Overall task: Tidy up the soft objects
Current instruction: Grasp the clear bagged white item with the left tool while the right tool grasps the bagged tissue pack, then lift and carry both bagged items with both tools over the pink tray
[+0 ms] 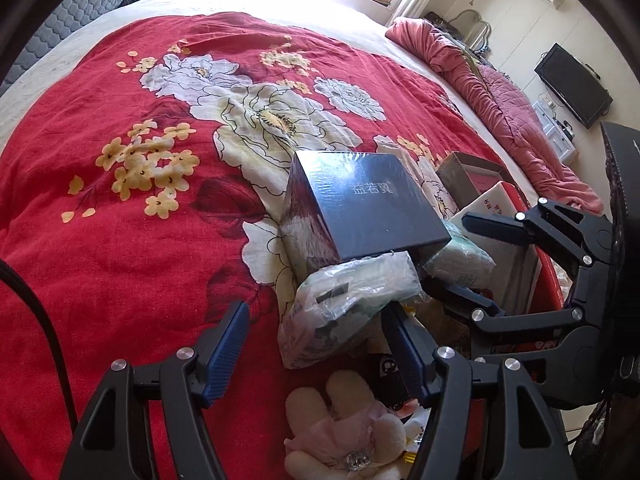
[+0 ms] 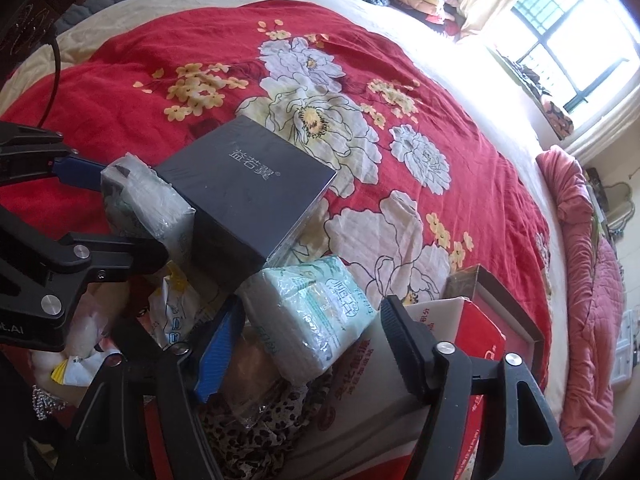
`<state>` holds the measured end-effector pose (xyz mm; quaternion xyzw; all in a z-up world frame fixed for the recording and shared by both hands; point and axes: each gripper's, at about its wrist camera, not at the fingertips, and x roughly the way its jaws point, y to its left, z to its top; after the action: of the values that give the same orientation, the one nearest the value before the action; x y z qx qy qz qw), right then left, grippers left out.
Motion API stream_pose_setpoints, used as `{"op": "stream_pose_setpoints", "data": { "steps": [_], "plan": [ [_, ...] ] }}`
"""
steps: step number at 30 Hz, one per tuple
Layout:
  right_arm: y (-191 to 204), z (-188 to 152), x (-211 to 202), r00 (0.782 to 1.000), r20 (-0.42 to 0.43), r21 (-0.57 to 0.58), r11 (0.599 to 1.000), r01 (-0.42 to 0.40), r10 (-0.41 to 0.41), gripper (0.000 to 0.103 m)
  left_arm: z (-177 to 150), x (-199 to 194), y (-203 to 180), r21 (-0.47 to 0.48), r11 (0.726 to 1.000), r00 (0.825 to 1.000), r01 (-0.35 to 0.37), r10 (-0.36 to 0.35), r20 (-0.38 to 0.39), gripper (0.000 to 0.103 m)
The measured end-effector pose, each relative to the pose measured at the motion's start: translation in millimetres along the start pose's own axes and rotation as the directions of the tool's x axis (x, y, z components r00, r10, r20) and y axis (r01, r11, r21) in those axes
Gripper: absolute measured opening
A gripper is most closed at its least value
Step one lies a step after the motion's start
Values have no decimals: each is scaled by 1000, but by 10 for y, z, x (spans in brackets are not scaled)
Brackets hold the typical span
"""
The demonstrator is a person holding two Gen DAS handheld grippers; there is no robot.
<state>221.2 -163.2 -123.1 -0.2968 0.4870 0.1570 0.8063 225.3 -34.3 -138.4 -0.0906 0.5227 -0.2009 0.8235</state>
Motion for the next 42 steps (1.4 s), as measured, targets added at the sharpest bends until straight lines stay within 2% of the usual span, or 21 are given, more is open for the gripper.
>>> {"op": "stream_pose_setpoints", "data": {
  "steps": [2, 6, 8, 11, 17, 23, 30, 34, 42],
  "plan": [
    [1, -5, 20, 1000, -11, 9, 1000, -12, 12, 49, -4, 8, 9, 1, 1000, 1000, 21, -21, 2, 65],
    [-1, -32, -40, 1000, 24, 24, 1000, -13, 12, 40, -9, -4, 9, -2, 998, 998, 58, -58, 18, 56],
    [-24, -45, -64, 999, 29, 46, 998, -30, 29, 35, -16, -17, -22, 5, 997, 997, 76, -76, 20, 46],
    [-45, -66, -101, 999, 35, 61, 998, -33, 30, 32, -14, -44, -53, 22, 997, 997, 69, -70, 31, 43],
    [-126, -109, -230, 996, 66, 140, 988, -66, 58, 30, -32, -92, -52, 26, 997, 996, 75, -76, 35, 30],
    [-177, -153, -421, 992, 102, 195, 977, -91, 72, 30, -55, -176, -46, 13, 997, 996, 74, -74, 50, 25],
    [-200, -192, -652, 982, 158, 253, 957, -140, 102, 29, -106, -433, -66, 8, 999, 994, 41, -42, 101, 24],
    [-120, -169, -802, 975, 192, 242, 957, -161, 115, 29, -163, -556, -129, 19, 1000, 994, -21, 19, 106, 24],
    [-23, -189, -1088, 955, 260, 248, 945, -211, 145, 29, -286, -847, -226, 6, 998, 986, -66, 64, 152, 24]
  ]
}}
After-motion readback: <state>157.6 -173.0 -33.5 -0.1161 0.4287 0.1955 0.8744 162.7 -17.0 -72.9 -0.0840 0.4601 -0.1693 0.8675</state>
